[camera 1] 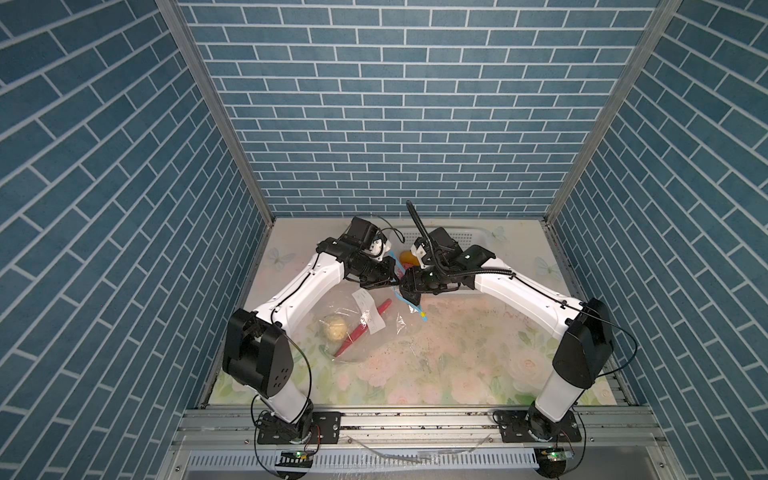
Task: Place the food in the zip-top bag and seal the zipper
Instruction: 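Carry the avocado over the bag mouth and release it inside, then raise the open right gripper and move it back over the basket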
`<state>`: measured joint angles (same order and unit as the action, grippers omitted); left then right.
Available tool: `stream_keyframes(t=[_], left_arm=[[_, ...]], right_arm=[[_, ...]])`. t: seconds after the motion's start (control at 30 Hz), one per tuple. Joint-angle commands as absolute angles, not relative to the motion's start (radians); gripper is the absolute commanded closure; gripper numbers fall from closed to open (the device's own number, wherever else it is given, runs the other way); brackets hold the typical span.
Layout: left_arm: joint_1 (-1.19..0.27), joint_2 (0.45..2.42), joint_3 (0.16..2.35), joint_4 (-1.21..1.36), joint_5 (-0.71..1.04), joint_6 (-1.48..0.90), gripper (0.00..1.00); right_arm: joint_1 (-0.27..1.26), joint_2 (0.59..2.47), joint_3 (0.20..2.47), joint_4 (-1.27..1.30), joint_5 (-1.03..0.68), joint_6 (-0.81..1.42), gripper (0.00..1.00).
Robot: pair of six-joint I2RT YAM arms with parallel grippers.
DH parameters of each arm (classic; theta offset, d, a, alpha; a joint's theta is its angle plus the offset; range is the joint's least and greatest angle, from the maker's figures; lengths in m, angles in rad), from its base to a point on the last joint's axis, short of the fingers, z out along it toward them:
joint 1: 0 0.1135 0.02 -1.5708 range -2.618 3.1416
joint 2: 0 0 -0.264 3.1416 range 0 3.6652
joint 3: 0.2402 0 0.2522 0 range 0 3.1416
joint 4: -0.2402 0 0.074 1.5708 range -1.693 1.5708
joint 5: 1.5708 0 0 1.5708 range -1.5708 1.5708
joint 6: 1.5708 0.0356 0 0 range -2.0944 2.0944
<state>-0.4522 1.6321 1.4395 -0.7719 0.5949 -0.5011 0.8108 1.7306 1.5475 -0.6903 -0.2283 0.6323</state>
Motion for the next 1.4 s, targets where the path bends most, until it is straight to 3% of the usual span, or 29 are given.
stream_keyframes(t=[0.0, 1.37], left_arm=[[-0.458, 1.620, 1.464, -0.767, 0.595, -0.495, 1.00], [-0.471, 1.603, 1.470, -0.756, 0.601, -0.503, 1.00]], right_arm=[[0.822, 1.724, 1.564, -0.736, -0.234, 0.651, 0.42], [0.823, 1.743, 1.536, -0.802, -0.157, 0.568, 0.34]])
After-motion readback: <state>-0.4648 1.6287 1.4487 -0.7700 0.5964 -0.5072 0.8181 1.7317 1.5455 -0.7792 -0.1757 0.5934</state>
